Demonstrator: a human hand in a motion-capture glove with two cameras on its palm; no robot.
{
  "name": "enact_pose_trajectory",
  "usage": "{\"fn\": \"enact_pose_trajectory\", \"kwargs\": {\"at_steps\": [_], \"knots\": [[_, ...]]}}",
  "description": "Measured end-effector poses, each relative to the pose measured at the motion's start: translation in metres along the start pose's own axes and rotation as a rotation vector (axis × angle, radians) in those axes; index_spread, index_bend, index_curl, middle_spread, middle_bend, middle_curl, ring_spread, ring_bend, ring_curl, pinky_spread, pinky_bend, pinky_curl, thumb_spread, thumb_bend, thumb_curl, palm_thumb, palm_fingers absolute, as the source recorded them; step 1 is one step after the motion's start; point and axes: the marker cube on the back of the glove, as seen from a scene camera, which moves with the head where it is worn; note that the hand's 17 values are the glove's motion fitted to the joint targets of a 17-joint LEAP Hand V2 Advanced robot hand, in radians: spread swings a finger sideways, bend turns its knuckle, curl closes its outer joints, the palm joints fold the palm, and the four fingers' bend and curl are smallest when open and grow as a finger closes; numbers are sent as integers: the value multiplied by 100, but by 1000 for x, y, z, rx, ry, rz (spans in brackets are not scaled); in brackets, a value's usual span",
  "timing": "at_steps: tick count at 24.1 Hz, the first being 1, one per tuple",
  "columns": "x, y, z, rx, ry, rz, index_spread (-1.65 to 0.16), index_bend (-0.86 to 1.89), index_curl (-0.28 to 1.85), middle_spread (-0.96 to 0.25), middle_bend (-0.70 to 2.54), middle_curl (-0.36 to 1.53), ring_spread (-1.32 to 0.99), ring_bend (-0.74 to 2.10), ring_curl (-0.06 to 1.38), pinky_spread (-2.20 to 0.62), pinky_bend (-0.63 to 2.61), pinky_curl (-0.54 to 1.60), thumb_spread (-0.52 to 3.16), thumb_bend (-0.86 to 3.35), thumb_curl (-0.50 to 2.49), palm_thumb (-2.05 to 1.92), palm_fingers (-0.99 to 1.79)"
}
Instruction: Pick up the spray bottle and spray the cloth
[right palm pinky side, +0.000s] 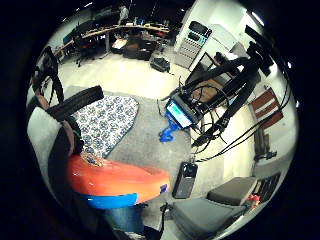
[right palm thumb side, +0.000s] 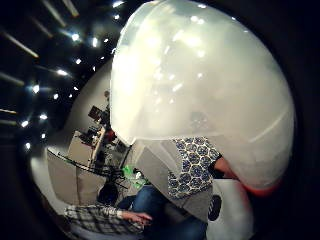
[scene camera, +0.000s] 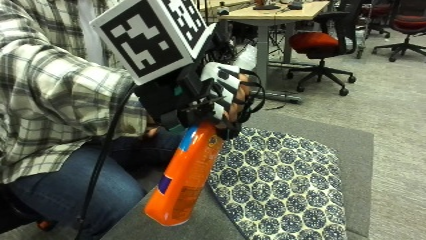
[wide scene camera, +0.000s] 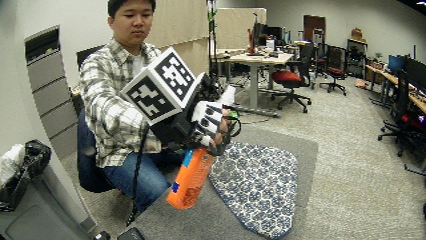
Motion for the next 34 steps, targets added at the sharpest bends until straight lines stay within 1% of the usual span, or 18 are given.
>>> {"fn": "enact_pose_trajectory", "kwargs": {"at_steps": [10,15,17,20,25,34], "knots": [[-25,-14,42,-130,263,-62,-25,29,62,-13,49,54,-19,55,48,-17,54,40,30,-3,76,104,131],[-42,-17,55,-160,312,-92,-25,29,62,-12,49,54,-19,55,48,-17,54,41,31,-3,77,104,131],[-48,-19,59,-176,332,-122,-25,28,62,-12,50,54,-19,55,48,-17,55,41,31,-3,77,104,130],[-63,-22,71,-209,425,-176,-25,28,62,-12,50,54,-19,55,48,-17,55,41,31,-3,77,104,130],[-65,-25,86,-265,540,-265,-25,28,62,-12,50,54,-19,55,48,-17,55,41,31,-3,77,104,130],[-59,-28,110,-325,670,-247,-25,27,63,-12,50,54,-19,55,48,-16,55,41,31,-3,77,105,130]]}}
